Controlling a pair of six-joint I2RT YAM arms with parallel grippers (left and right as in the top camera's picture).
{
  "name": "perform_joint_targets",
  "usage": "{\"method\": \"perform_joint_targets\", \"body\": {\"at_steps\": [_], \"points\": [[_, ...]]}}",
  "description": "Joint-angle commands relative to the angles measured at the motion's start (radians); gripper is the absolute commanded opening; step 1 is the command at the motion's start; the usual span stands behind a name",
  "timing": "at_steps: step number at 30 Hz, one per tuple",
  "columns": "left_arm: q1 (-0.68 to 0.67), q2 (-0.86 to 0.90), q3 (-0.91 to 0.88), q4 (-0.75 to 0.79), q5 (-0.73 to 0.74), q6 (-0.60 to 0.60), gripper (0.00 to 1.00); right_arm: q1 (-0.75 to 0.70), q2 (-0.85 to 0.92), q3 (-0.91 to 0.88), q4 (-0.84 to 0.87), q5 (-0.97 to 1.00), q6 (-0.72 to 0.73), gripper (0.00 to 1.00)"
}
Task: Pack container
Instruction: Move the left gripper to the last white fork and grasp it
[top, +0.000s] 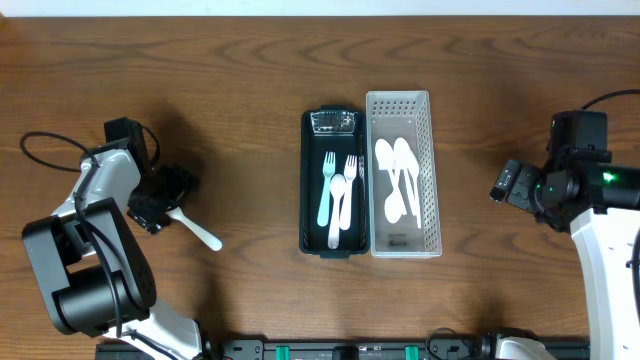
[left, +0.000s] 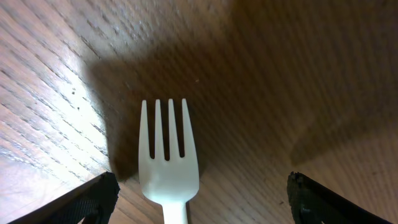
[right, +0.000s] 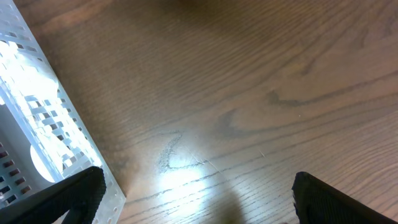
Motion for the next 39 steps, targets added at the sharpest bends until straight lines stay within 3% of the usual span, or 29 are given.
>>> {"method": "perform_joint_targets", "body": {"at_steps": [1,6,39], "points": [[0.003,0.011,-0.007,0.003,-0.002,0.018,0.89,-0.006,-0.002,-0.003,-0.001,-0.001,-0.014,0.99],[0.003,0.011,-0.007,0.001,-0.022,0.021,0.75,-0.006,-0.002,-0.003,-0.001,-0.001,-0.018,0.99],[0.003,0.092,-0.023,-0.002,-0.08,0.021,0.75,-0.006,-0.002,-0.003,-0.002,-0.001,-0.02,0.99]]}}
